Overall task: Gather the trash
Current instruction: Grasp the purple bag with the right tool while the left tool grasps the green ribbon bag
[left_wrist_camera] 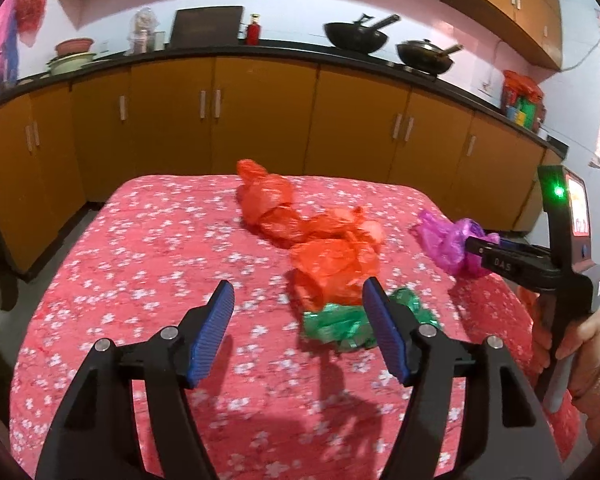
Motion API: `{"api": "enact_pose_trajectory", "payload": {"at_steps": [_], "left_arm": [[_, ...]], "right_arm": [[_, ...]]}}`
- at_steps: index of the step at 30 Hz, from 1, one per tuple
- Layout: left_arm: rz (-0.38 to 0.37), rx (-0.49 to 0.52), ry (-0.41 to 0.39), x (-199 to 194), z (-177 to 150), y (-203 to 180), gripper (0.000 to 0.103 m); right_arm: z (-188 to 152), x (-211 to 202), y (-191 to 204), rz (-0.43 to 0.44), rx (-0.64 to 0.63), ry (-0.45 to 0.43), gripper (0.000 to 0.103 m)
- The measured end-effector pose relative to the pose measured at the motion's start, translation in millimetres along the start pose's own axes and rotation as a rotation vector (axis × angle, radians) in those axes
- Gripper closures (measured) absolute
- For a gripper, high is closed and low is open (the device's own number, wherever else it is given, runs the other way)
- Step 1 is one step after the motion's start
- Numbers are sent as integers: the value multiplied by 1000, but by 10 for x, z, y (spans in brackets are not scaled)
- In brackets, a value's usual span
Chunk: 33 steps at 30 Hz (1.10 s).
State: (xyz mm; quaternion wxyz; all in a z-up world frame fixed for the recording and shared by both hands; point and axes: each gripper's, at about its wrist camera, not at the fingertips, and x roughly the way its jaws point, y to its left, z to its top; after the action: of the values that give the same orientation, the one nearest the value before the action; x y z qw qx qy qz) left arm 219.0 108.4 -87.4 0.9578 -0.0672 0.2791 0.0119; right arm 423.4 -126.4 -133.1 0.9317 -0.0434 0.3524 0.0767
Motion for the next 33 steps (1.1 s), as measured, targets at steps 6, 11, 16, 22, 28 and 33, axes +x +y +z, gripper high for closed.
{"api": "enact_pose_trajectory", "payload": {"at_steps": [6,11,16,22,28,33], "left_arm": [[-40,22,53,150,-16,-153,37],[-41,36,93,256,-31,-247,37],[-50,46,150,374,-61,-317,56],[-64,65,201,422,-93,-354,93],[-63,89,178,252,-148,-348,102],[-44,65,147,50,-137,-181,103]], "right_arm": [[-141,-237,-36,65,37,-13,74],[-240,-362,-56,100,67,-8,74],[-291,-422,6,111,43,-5,74],[-307,-489,43,122,41,-7,74],[-318,-607,16,132,45,-15,74],[-326,-776,3,148,45,-35,74]]}}
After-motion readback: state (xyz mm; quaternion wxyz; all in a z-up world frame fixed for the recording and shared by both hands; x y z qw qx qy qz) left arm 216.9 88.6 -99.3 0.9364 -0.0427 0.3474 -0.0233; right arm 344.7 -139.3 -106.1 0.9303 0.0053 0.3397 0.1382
